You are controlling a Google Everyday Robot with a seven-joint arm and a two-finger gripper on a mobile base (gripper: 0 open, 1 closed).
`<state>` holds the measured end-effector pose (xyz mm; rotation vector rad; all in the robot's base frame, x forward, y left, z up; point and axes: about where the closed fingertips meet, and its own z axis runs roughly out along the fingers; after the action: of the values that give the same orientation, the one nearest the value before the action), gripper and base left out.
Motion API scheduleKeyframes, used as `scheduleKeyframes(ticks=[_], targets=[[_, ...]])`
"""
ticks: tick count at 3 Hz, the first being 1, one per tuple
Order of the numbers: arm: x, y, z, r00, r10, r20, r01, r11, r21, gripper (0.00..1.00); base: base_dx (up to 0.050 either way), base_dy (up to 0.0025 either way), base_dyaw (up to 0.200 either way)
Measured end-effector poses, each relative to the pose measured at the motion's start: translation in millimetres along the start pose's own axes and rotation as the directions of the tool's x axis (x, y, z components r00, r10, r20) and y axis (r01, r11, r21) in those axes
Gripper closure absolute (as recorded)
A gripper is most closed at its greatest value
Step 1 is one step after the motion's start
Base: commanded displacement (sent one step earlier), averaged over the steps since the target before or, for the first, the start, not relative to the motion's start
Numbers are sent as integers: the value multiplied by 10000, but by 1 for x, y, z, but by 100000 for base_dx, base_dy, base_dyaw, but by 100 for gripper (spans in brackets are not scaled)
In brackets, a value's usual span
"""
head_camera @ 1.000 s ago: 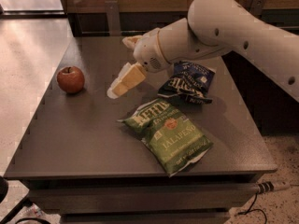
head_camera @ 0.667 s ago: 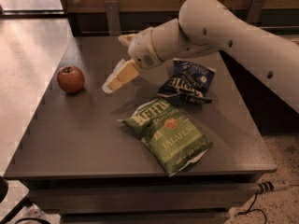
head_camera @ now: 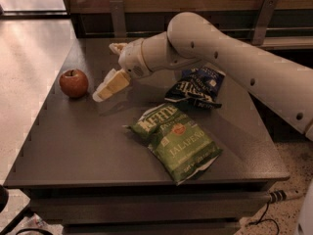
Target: Pick apple
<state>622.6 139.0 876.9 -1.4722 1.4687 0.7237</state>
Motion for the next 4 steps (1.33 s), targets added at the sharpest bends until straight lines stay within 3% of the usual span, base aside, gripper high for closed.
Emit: scheduleKeyframes(ticks=[2, 4], targets=[[-9, 6, 52, 9962, -68, 867, 138, 9967, -805, 0, 0, 0, 0], [-12, 16, 85, 9881, 132, 1533, 89, 9898, -1424, 0, 0, 0, 0]])
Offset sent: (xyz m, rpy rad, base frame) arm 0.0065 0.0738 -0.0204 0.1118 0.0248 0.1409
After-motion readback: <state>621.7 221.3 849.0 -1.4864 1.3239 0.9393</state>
